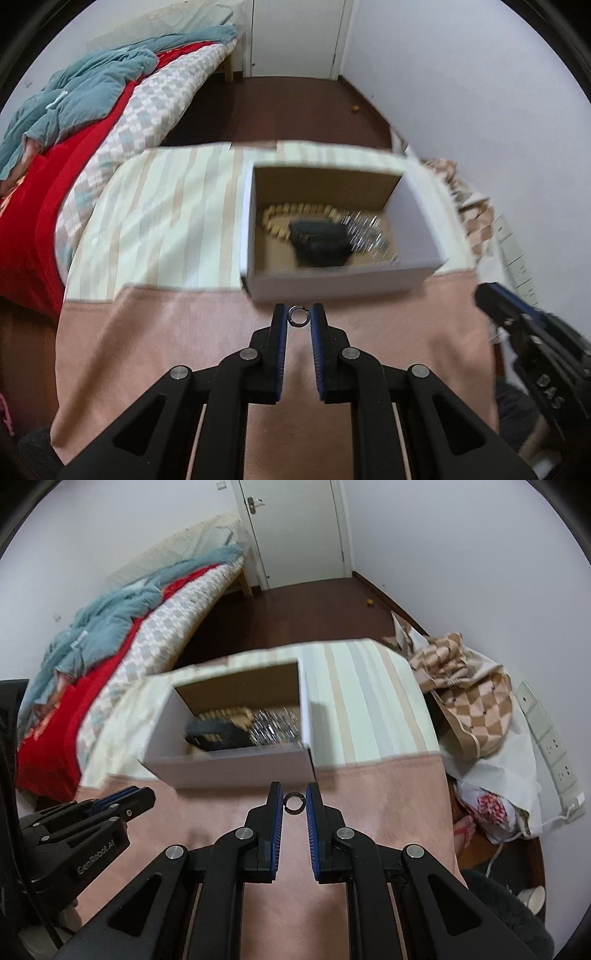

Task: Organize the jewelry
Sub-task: 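Carry the black ring with the left gripper over the box while the right gripper carries its ring there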

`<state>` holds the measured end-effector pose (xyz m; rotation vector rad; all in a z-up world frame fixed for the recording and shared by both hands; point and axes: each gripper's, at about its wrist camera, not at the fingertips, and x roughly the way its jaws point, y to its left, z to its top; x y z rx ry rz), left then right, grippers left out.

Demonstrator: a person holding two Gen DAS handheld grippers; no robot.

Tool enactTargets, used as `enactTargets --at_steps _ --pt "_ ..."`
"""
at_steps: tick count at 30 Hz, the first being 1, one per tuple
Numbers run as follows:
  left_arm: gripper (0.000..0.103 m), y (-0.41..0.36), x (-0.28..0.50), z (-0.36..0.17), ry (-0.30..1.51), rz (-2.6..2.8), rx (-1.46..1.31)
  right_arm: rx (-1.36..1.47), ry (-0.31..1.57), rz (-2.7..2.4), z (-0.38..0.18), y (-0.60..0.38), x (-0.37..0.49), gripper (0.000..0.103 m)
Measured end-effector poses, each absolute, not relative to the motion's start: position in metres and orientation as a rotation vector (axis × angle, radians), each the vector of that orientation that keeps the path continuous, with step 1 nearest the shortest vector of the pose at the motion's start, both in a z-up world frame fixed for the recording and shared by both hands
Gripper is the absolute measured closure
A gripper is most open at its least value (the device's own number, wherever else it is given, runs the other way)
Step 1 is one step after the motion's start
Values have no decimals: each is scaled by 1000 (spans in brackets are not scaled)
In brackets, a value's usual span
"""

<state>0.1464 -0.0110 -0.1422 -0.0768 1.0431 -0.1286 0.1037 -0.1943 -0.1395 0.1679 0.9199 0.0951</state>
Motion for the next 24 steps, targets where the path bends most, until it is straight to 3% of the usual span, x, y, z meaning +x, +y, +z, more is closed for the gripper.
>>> enactTargets --at_steps 6,19,21,23,24 --pt "93 -13 204 -119 1042 -178 -75 216 934 178 -121 -193 167 90" --pt "91 -4 301 -155 1214 -187 -90 137 1131 218 -163 -181 287 89" --pt "90 -2 302 -151 1205 -184 -97 148 1133 214 -162 -184 291 79" --pt "85 0 301 -146 1190 -176 -93 168 1118 213 -156 -189 291 58" --pt "76 1 301 -143 1183 -163 -87 173 1110 208 -154 -190 289 58"
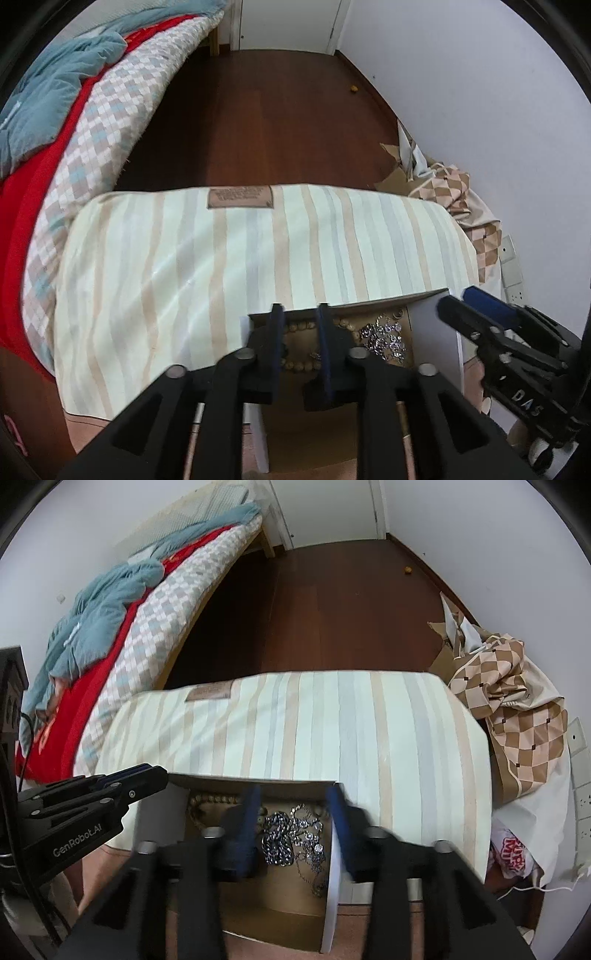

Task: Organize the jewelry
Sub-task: 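Carry the black ring with the left gripper over the box while the right gripper carries its ring there, then open both grippers dropping the black rings into the box and withdraw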

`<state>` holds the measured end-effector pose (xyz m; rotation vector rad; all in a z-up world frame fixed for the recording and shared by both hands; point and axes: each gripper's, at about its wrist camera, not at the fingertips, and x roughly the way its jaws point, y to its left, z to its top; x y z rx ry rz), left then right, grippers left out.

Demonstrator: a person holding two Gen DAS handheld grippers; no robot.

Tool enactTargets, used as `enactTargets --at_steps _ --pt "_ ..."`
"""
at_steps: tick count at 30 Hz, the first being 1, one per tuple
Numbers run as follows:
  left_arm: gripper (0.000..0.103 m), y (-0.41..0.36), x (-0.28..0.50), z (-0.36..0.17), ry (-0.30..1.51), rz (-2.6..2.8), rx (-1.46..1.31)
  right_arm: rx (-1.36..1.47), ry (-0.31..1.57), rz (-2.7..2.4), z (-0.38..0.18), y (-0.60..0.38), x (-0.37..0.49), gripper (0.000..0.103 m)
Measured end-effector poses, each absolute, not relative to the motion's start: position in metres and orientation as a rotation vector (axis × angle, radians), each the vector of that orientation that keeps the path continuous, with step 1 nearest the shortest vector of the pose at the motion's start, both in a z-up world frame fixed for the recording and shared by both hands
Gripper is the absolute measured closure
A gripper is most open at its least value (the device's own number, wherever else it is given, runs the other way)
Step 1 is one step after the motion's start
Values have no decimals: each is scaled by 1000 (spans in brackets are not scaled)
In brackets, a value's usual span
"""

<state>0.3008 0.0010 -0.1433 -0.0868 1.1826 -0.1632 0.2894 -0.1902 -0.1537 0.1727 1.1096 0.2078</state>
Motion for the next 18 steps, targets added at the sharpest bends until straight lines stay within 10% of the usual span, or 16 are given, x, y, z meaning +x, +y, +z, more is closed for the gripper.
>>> enactTargets --at_steps 3,18 --pt "40 7 294 -133 1149 -120 -72 187 1090 197 -144 -196 284 58" --pt "1 31 214 -116 1101 40 -8 14 1112 55 -130 -183 210 1"
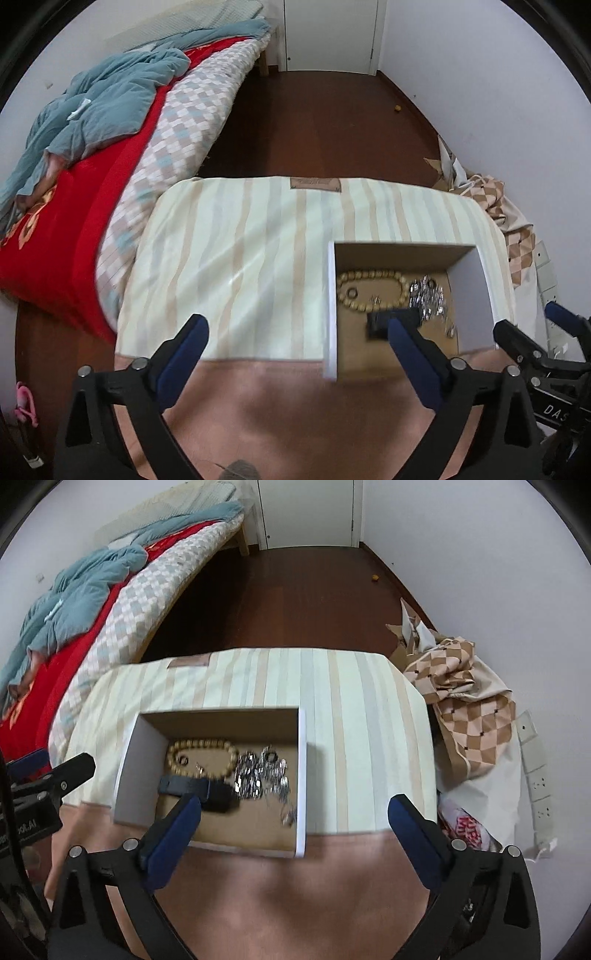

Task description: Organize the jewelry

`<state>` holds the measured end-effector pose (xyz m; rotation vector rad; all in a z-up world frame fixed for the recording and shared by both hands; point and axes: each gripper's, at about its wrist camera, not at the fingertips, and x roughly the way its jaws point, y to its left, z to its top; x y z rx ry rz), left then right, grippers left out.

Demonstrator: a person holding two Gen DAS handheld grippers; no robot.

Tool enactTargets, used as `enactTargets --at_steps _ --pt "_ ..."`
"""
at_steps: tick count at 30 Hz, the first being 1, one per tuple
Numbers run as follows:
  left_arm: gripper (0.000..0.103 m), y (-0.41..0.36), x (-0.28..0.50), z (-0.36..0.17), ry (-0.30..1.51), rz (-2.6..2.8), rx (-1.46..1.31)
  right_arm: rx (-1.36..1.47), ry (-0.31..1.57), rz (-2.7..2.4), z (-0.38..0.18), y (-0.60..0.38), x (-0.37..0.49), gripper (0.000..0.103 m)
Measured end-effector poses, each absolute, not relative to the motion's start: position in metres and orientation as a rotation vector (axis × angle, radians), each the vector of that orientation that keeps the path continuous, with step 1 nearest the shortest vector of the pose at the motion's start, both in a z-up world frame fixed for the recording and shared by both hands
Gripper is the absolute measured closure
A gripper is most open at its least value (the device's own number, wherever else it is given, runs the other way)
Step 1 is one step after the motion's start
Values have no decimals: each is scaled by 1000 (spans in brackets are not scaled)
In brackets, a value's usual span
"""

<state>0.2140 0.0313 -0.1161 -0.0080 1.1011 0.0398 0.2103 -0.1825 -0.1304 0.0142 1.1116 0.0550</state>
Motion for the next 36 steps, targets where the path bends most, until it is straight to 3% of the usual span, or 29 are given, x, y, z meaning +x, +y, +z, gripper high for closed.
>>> enactTargets --at_steps 36 --pt "1 23 15 77 847 63 -41 -19 769 12 118 -192 -15 0"
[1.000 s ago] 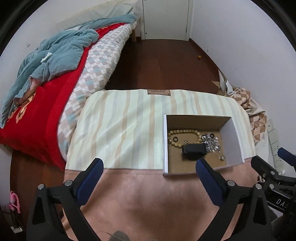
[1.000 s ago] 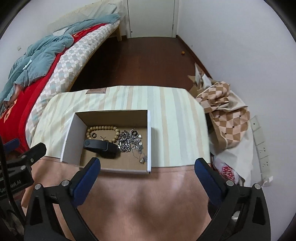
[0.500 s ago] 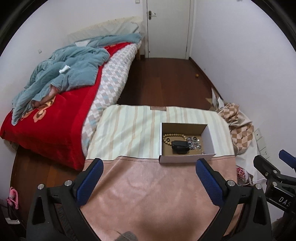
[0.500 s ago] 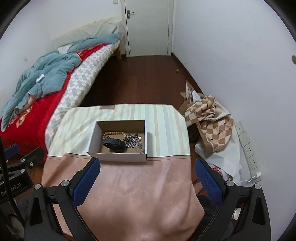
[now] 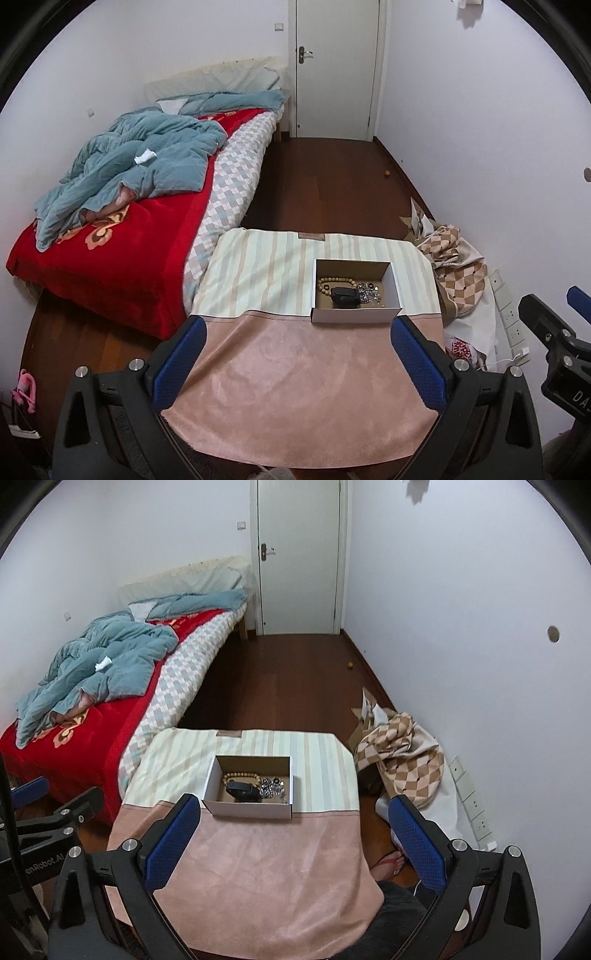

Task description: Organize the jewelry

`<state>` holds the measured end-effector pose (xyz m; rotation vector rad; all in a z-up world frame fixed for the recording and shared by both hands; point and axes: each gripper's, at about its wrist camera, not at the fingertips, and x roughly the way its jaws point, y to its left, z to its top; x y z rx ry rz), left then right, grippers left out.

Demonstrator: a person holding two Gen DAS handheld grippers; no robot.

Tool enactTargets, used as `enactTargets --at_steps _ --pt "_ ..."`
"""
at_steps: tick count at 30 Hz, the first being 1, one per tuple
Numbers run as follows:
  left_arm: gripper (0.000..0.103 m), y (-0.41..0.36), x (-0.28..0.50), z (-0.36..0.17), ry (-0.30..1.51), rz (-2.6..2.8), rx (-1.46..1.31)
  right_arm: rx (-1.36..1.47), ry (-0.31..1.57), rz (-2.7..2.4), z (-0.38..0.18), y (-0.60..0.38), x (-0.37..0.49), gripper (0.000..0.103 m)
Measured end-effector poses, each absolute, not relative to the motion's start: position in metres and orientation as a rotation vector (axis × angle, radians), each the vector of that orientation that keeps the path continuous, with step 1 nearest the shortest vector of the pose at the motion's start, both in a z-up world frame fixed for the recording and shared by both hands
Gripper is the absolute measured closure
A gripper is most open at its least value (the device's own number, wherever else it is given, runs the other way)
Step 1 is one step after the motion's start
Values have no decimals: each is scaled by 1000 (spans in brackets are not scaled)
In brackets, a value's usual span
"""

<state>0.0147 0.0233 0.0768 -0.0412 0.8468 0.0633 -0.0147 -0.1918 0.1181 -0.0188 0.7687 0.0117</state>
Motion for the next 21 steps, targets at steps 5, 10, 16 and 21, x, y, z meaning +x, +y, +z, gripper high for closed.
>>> enactTargets --at_steps 5,10,16,21 --pt "1 22 3 88 828 54 -41 -25 753 22 134 -190 -32 0" --pt "1 21 0 91 822 56 -36 -25 753 33 140 -189 -40 0" --pt "1 19 7 90 817 65 -32 -19 765 36 135 -191 -31 0" --pt "0 18 22 88 811 82 -25 -25 769 9 129 -193 -13 0"
